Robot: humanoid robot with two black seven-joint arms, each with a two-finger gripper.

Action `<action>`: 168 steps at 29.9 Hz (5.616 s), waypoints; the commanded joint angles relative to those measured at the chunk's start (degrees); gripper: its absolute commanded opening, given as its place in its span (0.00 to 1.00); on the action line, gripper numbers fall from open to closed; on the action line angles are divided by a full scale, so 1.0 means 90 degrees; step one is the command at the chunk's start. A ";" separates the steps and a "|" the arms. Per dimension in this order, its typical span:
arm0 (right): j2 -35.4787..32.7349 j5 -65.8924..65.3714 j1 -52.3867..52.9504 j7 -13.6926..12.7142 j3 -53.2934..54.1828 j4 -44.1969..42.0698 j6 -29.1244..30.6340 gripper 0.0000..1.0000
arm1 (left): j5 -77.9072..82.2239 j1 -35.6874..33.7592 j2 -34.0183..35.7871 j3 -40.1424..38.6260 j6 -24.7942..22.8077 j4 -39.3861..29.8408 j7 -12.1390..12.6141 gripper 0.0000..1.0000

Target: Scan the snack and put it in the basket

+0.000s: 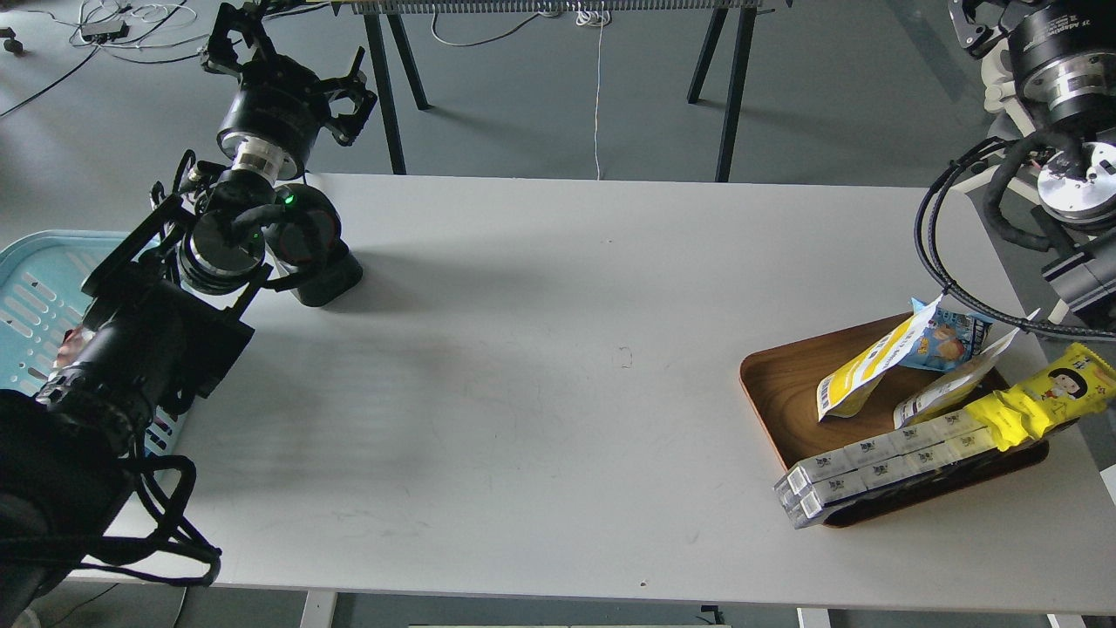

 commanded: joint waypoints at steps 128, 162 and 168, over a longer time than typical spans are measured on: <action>-0.1509 -1.4412 0.5511 0.0338 -1.0501 0.7172 -0.2936 0.25 | 0.0000 -0.0128 0.0309 -0.0126 0.0033 -0.0047 -0.0027 1.00; -0.0710 -1.2520 0.6370 0.0338 -0.9202 0.7182 -0.2965 0.00 | 0.0010 -0.0147 0.0319 -0.0106 0.0052 -0.0047 -0.0027 1.00; 0.0179 -1.1855 0.6302 0.0338 -0.8870 0.7162 -0.3014 0.00 | 0.0010 -0.0138 0.0309 -0.0096 0.0052 -0.0047 -0.0027 1.00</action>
